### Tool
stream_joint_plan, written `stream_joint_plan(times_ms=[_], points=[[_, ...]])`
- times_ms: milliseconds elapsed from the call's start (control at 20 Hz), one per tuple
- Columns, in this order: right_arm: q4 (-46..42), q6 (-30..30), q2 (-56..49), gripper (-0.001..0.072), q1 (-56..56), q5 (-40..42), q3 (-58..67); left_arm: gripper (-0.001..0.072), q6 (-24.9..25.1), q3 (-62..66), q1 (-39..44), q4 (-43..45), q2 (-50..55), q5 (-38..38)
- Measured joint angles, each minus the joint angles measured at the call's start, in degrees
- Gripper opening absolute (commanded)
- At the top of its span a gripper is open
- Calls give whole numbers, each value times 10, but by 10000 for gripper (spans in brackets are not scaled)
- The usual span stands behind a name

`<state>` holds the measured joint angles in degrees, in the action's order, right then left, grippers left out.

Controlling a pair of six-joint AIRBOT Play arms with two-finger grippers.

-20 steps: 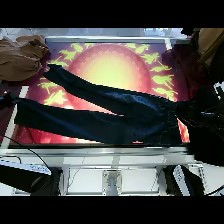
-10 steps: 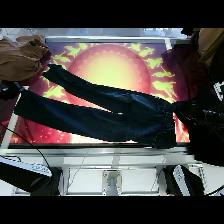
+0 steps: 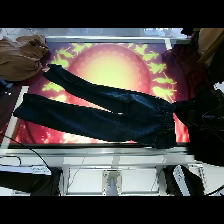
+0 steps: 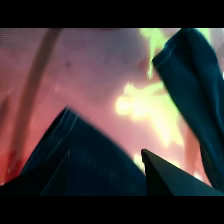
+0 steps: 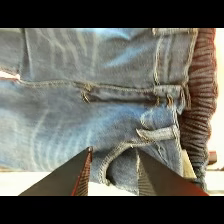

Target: Fold the clothes and pants, and hang the long-sleeved shirts on hangers.

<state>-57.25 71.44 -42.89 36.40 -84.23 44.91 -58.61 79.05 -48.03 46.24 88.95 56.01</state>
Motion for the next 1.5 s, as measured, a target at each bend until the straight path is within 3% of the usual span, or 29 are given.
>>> stream_joint_plan(times_ms=[200, 500, 750, 1300, 1350, 1400, 1500], points=[[-9, -4, 0, 317, 0, -8, 0, 495, 15, -142, -94, -35, -70, 54], [-8, -6, 0, 317, 0, -14, 0, 495, 76, -299, -134, -129, -87, 41], [2, -6, 0, 317, 0, -17, 0, 494, 100, -328, -135, -162, -83, -2], [40, -5, 0, 317, 0, -18, 0, 481, 65, -332, -68, -183, -48, -109], [43, -5, 0, 317, 0, -18, 0, 352, 65, -331, -61, -186, -47, -119], [44, -5, 0, 317, 0, -18, 0, 40, 64, -330, -56, -189, -45, -127], [46, -5, 0, 317, 0, -18, 0, 15, 64, -328, -49, -191, -44, -136]])
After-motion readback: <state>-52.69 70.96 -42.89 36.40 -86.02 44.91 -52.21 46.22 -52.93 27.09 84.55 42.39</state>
